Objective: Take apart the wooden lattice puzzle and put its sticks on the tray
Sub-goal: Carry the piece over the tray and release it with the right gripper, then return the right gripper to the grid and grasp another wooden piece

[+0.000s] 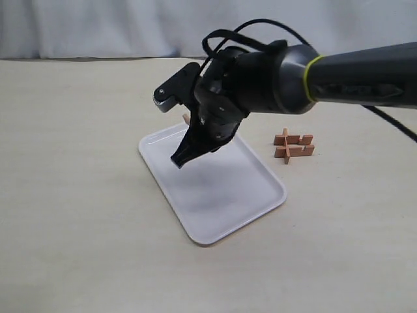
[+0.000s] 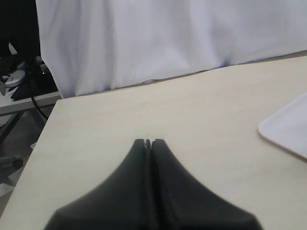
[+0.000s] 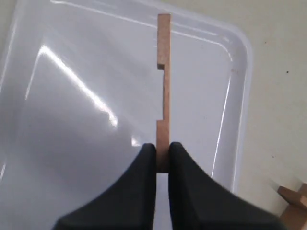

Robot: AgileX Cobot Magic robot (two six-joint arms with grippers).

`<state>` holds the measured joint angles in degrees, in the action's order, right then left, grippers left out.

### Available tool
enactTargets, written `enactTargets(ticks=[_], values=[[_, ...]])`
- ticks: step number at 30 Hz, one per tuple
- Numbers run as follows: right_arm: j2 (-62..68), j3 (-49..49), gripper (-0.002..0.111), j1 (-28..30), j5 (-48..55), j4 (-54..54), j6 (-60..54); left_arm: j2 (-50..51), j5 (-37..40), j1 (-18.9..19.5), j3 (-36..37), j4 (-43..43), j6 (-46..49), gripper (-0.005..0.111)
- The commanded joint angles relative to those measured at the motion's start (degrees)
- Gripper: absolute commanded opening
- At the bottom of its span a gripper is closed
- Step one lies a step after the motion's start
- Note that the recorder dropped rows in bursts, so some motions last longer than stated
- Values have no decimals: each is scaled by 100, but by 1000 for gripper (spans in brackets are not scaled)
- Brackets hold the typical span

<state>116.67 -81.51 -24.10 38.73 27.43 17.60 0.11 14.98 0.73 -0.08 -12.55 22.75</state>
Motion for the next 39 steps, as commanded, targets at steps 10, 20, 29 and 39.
enactTargets(ticks=[10,20,29,39], values=[[530,-171,46,159,256,0,267,-11,-65,22,8,-8,-7,0],[-410,-171,56,23,591,-510,120,-11,-65,22,8,-8,-7,0],[-1340,137,54,160,1280,-813,-133,-11,-39,22,8,5,-7,0],[-1855,1730,49,1361,238,-1306,335,-11,-39,22,8,5,-7,0]])
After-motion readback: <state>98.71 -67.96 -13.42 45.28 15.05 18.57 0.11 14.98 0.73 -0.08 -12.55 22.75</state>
